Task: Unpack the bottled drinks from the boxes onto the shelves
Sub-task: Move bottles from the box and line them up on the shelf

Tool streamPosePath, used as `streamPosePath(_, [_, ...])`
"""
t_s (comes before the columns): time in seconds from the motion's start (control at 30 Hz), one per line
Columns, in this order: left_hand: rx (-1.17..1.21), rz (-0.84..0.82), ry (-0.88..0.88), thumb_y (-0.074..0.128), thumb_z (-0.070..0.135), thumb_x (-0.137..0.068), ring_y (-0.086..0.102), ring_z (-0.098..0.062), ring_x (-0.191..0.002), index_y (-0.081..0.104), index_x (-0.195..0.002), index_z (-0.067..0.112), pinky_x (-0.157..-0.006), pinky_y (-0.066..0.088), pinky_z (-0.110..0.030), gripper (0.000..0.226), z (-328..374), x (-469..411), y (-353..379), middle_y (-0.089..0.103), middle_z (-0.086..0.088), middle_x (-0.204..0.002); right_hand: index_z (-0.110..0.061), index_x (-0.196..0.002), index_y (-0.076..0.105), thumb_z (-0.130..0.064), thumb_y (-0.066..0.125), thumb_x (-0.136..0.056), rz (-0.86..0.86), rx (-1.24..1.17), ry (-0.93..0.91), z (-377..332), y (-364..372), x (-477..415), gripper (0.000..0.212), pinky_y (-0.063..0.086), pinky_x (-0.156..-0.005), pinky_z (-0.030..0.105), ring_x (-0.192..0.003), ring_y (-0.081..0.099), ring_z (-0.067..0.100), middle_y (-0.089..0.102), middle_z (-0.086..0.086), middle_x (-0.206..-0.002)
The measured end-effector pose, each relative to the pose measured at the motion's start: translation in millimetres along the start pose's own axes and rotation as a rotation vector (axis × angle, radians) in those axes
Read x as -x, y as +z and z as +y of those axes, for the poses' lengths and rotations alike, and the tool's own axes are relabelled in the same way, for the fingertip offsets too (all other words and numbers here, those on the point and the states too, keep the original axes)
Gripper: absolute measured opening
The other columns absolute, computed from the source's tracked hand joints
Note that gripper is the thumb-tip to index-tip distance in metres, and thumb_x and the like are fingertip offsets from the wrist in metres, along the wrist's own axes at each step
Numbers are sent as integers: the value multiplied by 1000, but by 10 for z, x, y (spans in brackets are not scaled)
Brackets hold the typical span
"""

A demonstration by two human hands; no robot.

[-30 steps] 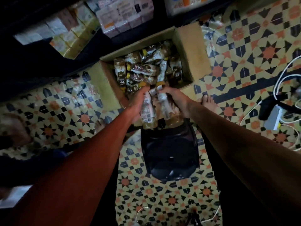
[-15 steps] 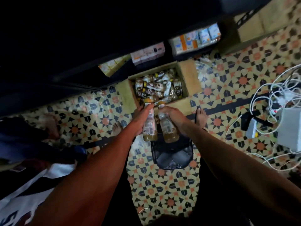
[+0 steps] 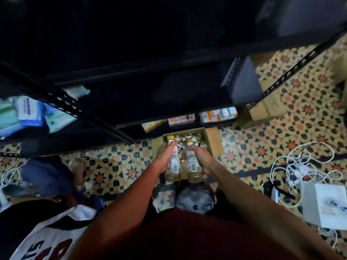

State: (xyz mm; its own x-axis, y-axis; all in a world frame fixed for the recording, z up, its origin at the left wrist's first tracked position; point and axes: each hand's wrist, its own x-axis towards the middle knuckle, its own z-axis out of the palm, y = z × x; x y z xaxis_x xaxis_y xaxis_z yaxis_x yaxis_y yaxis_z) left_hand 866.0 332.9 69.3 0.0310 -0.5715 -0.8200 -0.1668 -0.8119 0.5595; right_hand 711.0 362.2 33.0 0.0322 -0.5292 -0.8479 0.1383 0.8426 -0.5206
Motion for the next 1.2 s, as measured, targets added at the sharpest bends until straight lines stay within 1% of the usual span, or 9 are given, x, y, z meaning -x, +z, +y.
streamPosePath(0.07, [2,-35,13,69,68,-74,62,-27,-111,58,-130,23,-98,50,-47,73,-9,-125,-31,61,-3,-127,-7,-114,71,-39,72,-71,-19,-5,-25,-203,6,133,53,56,-85,50,-85,70,36,73,20,-99])
streamPosePath(0.13, [48,-47,19,74,73,-64,69,-32,-103,62,-123,23,-89,56,-53,79,-32,-387,-51,69,-10,-122,1,-120,67,-36,71,-76,-60,-21,-50,-394,24,243,57,55,-81,49,-84,68,37,71,22,-98])
streamPosePath(0.23, [80,-34,132,69,51,-79,74,-30,-86,68,-111,18,-81,61,-48,46,454,116,-45,76,-11,-98,1,-114,68,-31,67,-85,-80,-24,-120,-707,65,405,44,56,-80,46,-86,68,36,69,25,-101])
streamPosePath(0.33, [99,-71,224,64,37,-91,73,-26,-77,66,-104,12,-71,59,-35,28,854,479,-46,75,-11,-90,5,-117,68,-34,74,-79,-159,-47,-178,-1011,55,466,55,54,-90,52,-93,64,37,66,28,-108])
streamPosePath(0.43, [119,-82,303,65,32,-92,70,-25,-69,64,-100,11,-65,57,-35,23,1171,626,-82,72,-11,-80,-3,-99,72,-34,68,-86,-201,-66,-221,-1359,72,662,34,54,-74,40,-75,65,28,67,16,-91])
streamPosePath(0.6, [149,-143,479,61,33,-94,65,-25,-74,64,-108,8,-73,57,-41,28,1707,850,-114,67,-11,-84,-10,-115,62,-31,69,-84,-306,-107,-368,-1921,96,897,38,52,-84,48,-83,62,30,63,16,-95])
streamPosePath(0.87, [147,-116,779,60,32,-96,69,-20,-78,66,-100,16,-78,58,-40,18,2583,1253,-264,70,-6,-87,-12,-115,64,-20,67,-87,-418,-112,-678,-2842,180,1254,29,49,-92,54,-91,60,34,62,20,-102])
streamPosePath(1.0, [115,-46,944,62,34,-95,73,-17,-89,67,-108,20,-83,59,-35,19,3053,1377,-358,76,-3,-98,-10,-127,61,-19,70,-85,-351,-68,-837,-3373,313,1412,45,53,-96,56,-103,69,39,71,22,-116])
streamPosePath(1.2, [7,41,1081,66,34,-95,69,1,-95,69,-106,32,-80,50,-16,12,3447,1340,-480,75,14,-99,-12,-113,69,-13,72,-90,-189,62,-1072,-3797,383,1485,24,58,-90,45,-101,72,32,74,17,-110])
